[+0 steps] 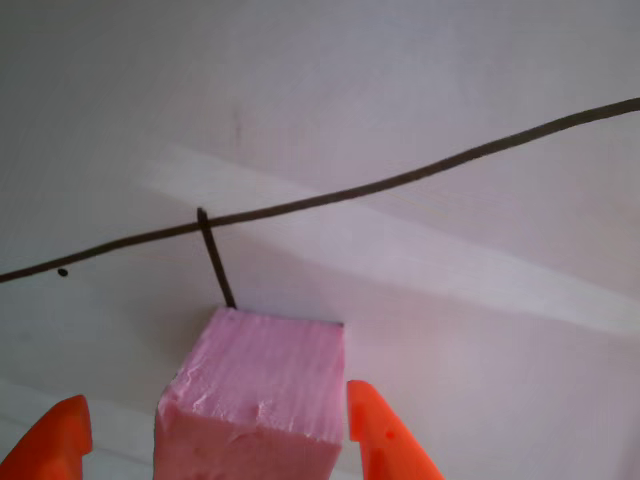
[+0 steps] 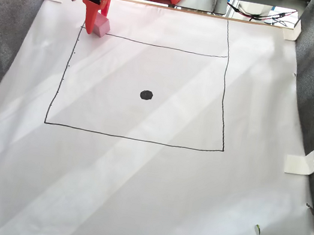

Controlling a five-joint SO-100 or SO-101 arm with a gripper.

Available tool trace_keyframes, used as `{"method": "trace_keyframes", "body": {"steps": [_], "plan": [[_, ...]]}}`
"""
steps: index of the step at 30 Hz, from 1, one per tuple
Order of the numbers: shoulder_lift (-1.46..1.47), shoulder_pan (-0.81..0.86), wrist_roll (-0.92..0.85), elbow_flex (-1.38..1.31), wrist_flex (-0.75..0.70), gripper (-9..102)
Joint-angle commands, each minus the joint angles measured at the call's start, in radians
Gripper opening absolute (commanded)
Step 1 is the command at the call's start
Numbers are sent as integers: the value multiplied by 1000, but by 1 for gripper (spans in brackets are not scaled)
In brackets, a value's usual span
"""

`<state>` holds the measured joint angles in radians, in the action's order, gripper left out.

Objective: Grasp the colored block, Place it on the black dot, and then return the arm to the default position.

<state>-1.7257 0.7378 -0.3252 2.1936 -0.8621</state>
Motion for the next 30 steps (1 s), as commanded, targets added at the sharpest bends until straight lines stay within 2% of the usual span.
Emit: {"method": "trace_keyframes", "body": {"steps": [1,11,15,18,24,30], "plan": [[-6,-3,-9,5,12,32],[-31,-12,-14,29,12,21],[-35,-12,-11,31,15,14],[-52,-14,9,44,48,0],[-104,-44,25,80,84,0],[-135,-170,95,9,-21,0]]}}
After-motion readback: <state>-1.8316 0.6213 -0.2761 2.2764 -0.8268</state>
